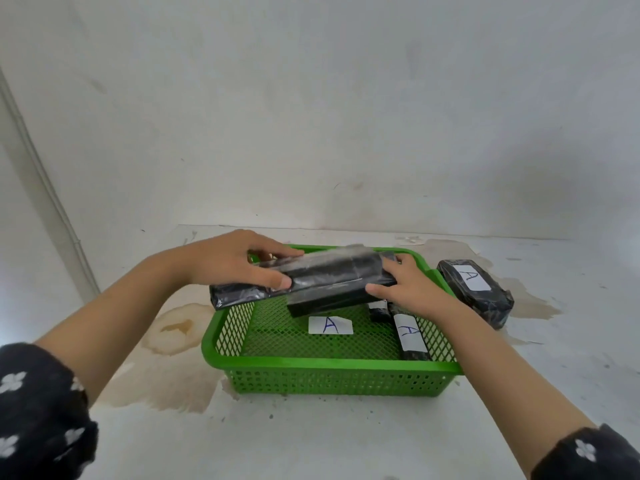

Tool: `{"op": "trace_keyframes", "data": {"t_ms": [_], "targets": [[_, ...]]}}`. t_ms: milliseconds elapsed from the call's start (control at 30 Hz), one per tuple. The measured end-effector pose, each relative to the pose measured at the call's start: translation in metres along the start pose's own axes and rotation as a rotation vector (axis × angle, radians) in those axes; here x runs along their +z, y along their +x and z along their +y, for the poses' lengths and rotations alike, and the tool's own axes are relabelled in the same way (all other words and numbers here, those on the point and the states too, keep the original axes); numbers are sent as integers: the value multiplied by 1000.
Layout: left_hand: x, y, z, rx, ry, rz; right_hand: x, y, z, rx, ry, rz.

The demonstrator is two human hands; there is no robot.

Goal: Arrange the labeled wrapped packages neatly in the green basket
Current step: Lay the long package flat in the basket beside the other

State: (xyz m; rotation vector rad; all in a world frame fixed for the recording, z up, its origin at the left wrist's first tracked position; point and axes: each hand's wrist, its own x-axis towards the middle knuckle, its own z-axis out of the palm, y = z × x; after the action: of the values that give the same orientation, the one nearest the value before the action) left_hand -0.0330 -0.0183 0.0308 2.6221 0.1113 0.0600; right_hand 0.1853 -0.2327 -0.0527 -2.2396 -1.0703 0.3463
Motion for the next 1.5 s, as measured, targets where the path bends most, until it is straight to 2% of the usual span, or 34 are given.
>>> {"op": "trace_keyframes", "data": {"t_ms": [133,267,367,600,667,767,900,1000,1067,1167,1300,1400,1500], "targets": [[-1,-1,-2,-26,-1,75,19,1,-6,9,-183,-127],[-1,-1,-6,-22,24,112,31,2,-11,-26,-483,-146],[-1,-2,-11,-18,2,140,39,3,-15,-43,-526,-210],[-1,-6,-17,-27,5,147,40,3,-18,-25,-567,-246],[-1,-8,-19,-27,0,152,33,1,-21,-12,-485,-251],[-2,-11,-22,-23,-6,156,8,-8,-27,-20,-205,-175],[0,-7,-24,-28,-95,97,-25,-32,-38,-266,5,-107],[1,0,-15,2,-223,5,-23,-45,-56,-453,91,-5],[1,4,-8,31,-296,-46,-19,-45,-63,-493,150,58],[0,8,-4,42,-372,-26,-19,-45,-62,-421,316,151],[8,7,-12,75,-712,141,-20,-47,-47,-277,593,299],[24,3,-13,98,-628,254,-13,-52,-35,-101,674,261],[44,3,-7,20,-474,287,-11,-54,-29,-16,674,265]]}}
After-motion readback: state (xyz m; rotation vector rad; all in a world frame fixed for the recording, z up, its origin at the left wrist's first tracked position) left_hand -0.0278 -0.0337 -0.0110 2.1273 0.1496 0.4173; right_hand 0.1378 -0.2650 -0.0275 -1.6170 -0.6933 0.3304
